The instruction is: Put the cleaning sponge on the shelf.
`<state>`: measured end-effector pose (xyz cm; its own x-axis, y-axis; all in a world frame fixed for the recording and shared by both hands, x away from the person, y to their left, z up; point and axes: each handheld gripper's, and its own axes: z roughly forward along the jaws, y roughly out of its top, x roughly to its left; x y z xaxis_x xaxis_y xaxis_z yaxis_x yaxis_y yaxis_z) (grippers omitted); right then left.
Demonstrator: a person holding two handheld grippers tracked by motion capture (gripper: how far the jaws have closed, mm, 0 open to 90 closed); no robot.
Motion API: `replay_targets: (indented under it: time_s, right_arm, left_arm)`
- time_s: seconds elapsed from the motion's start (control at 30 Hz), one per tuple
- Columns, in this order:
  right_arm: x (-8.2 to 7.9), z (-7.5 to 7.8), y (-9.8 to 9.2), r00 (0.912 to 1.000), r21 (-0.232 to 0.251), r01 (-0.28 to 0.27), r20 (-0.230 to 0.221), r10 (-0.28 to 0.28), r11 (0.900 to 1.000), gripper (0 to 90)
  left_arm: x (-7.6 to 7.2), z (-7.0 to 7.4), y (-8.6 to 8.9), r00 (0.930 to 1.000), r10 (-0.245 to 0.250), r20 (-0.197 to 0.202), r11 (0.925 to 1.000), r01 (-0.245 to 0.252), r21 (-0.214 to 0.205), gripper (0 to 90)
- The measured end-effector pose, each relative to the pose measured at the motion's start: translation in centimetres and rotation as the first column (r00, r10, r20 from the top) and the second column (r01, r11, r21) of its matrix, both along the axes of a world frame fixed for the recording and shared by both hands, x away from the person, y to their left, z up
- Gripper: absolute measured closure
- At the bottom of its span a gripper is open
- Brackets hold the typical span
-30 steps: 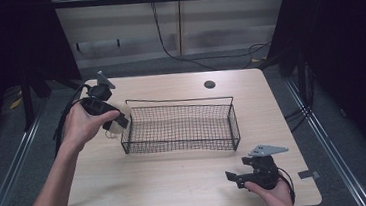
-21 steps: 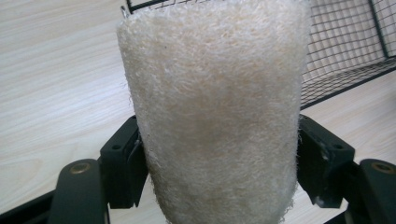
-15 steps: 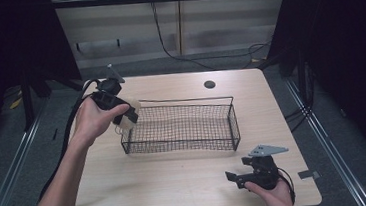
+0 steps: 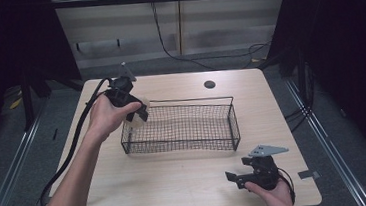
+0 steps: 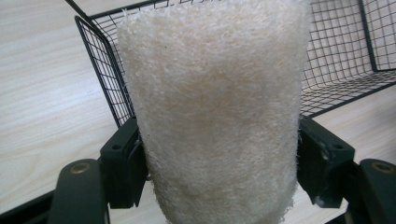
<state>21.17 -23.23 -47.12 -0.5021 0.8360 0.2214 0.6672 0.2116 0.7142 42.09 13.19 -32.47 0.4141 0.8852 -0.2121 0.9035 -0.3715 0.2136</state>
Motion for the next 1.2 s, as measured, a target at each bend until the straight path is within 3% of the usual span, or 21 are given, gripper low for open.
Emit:
replay_targets:
  time_s: [0.37,0.53,0.8,0.97,1.2]
  right_arm:
    - [0.0,0.0,0.0,1.0000,0.000,0.000,0.000,0.000,1.0000,15.6]
    - [0.1,-0.1,0.0,1.0000,0.000,0.001,0.000,-0.001,1.0000,15.6]
    - [0.1,-0.1,0.0,1.0000,0.000,0.001,-0.002,-0.001,1.0000,15.7]
    - [0.0,-0.1,0.0,1.0000,-0.001,0.000,-0.002,0.000,1.0000,15.7]
    - [0.0,-0.1,0.0,1.0000,-0.002,0.001,-0.004,-0.001,1.0000,15.7]
  left_arm:
    - [0.5,-1.4,-1.2,0.9975,0.056,-0.043,0.9985,-0.055,0.005,28.3]
    - [0.9,-2.0,-1.4,0.9935,0.098,-0.058,0.9948,-0.097,0.031,28.3]
    - [1.3,-2.9,-1.5,0.9911,0.109,-0.077,0.9927,-0.104,0.060,28.3]
    - [1.4,-3.5,-1.6,0.9893,0.122,-0.080,0.9884,-0.113,0.101,28.3]
    - [1.5,-4.4,-1.4,0.9872,0.136,-0.083,0.9859,-0.127,0.110,28.3]
